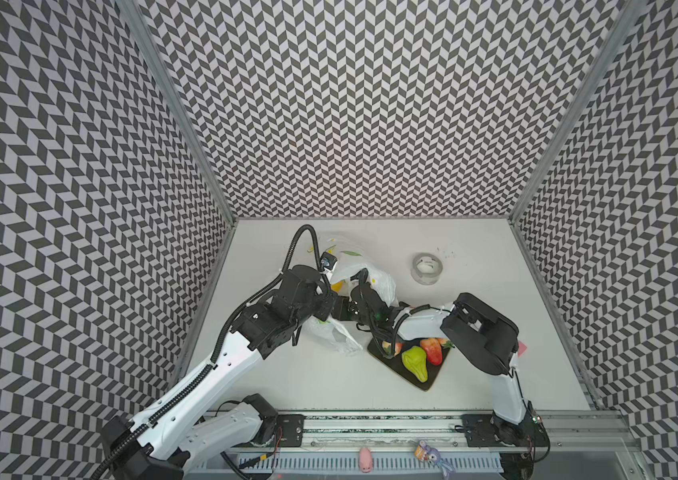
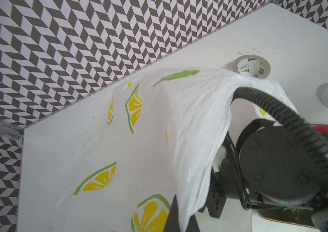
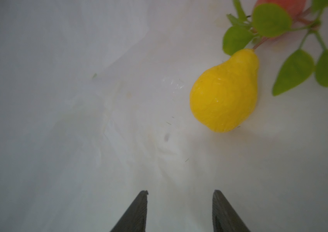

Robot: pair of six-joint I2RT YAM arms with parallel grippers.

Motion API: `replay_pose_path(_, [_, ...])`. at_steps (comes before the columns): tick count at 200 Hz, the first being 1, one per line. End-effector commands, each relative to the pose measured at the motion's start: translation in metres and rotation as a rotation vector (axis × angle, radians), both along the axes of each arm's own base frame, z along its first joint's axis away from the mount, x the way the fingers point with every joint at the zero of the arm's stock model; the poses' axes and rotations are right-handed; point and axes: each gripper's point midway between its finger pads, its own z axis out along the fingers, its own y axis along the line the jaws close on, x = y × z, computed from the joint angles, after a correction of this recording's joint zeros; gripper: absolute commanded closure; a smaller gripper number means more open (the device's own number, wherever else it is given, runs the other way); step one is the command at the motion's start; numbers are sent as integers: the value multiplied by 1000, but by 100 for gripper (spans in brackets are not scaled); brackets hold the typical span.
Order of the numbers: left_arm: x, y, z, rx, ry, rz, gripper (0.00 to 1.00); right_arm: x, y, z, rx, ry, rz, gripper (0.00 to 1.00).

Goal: Take the fake fruits out of the plastic bag
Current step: 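Lower the right gripper into the bag toward the yellow pear while left holds bag open, then close the right gripper on the yellow pear and lift it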

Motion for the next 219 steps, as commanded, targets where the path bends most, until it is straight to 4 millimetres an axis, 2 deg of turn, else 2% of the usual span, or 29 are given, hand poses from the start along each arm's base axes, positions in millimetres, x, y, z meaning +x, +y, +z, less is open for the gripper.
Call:
replay_pose_path(1, [-6, -3, 3, -36, 4, -26, 100, 13, 2, 11, 199, 94, -131, 42])
replay_pose_path(40, [-15, -1, -3, -41, 18, -48, 100, 36, -13, 9, 269, 136, -273, 34])
replay_pose_path(113, [-21, -2, -5, -35, 18, -77, 100, 70, -33, -5, 287, 158, -402, 29])
replay_pose_path(182, [-19, -12, 1, -65, 0, -118, 100, 79, -25, -4, 188, 69, -337, 22])
replay_pose_path(219, [-15, -20, 9, -88, -30, -142, 100, 81, -13, -16, 54, 7, -280, 17])
